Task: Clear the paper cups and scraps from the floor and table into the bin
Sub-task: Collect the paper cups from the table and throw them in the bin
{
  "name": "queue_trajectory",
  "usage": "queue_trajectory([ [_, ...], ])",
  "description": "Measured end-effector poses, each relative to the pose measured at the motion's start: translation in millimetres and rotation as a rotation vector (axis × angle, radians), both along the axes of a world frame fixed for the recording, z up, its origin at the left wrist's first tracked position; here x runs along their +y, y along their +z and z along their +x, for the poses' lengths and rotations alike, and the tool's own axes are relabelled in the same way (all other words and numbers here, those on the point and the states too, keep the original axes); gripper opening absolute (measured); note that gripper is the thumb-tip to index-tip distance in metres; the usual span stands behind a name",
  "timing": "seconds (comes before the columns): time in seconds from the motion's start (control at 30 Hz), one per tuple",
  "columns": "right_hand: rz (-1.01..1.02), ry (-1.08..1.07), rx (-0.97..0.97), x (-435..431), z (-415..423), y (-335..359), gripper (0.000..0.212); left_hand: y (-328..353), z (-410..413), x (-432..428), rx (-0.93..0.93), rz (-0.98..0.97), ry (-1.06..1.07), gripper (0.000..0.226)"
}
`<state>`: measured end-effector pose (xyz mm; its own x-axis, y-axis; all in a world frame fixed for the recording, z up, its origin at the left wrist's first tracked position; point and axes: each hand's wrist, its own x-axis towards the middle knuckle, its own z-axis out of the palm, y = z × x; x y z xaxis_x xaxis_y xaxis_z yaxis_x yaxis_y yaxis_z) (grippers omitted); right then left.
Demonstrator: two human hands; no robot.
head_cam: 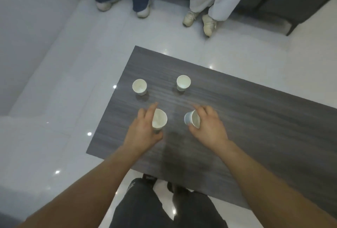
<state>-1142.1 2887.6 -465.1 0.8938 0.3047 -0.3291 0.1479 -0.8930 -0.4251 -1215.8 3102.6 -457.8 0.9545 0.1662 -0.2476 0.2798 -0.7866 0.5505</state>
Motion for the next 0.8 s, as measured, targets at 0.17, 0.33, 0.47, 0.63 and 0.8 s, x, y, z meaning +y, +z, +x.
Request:
queue_trajectory([
  [0.17,-0.013,-0.153,-0.063,-29,-58,72,0.066,58,-5,-24,-0.034,0.005,-0.210,0.082],
  [0.33,-0.001,-0.409,-0.103,-67,-136,110,0.066,104,-19,-62,-0.076,0.037,-0.471,0.079],
  [0.47,0.004,-0.617,-0.137,-111,-209,124,0.067,132,-33,-116,-0.123,0.059,-0.697,0.074],
  [0.63,0.008,-0.897,-0.189,-174,-310,133,0.070,155,-76,-220,-0.184,0.043,-0.963,0.065],
  [0.8,-0.003,-1.155,-0.233,-245,-434,139,0.068,172,-158,-345,-0.244,0.012,-1.219,0.074],
])
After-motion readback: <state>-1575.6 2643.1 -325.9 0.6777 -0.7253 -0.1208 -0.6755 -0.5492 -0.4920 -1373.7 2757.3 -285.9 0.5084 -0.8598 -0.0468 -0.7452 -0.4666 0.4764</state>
